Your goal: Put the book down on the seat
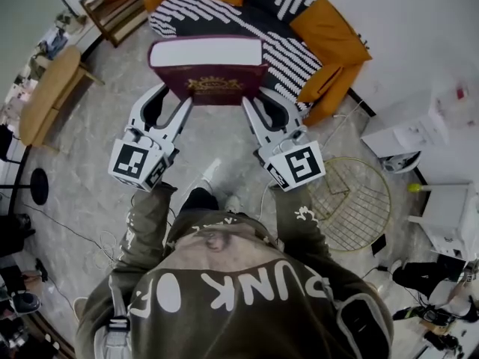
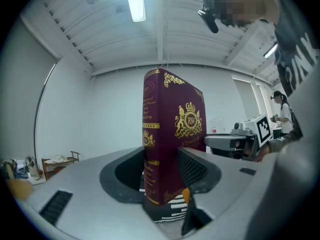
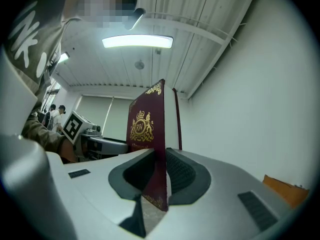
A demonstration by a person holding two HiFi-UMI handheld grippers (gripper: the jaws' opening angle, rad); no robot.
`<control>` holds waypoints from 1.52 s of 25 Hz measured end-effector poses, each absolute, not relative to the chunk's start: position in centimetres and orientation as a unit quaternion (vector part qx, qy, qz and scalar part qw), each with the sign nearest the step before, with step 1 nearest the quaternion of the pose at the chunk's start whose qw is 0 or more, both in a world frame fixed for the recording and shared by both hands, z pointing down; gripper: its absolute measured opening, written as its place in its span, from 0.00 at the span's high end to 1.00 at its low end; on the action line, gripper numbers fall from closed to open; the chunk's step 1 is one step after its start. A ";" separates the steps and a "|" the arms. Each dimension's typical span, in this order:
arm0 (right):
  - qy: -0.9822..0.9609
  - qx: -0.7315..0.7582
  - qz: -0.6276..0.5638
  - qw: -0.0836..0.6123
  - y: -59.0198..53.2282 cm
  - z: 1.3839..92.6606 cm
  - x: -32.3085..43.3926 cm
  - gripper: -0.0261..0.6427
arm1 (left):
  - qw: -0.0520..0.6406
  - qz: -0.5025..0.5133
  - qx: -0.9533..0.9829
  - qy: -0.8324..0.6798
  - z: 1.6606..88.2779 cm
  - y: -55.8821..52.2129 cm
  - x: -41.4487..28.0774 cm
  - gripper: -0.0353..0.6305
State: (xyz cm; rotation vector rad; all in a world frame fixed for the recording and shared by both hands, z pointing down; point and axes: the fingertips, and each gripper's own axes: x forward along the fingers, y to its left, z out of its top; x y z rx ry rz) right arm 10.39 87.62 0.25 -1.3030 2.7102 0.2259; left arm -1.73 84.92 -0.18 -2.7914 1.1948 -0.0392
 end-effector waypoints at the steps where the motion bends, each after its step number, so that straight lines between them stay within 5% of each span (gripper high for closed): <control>1: 0.897 -0.432 0.074 0.062 87.3 0.4 10.6 0.84 | 0.050 -0.015 -0.919 0.392 0.0 84.6 -1.5 0.66; 38: 0.898 -0.434 0.062 0.016 56.2 1.5 2.4 0.83 | 0.023 0.001 -0.926 0.376 1.7 53.3 -9.6 0.66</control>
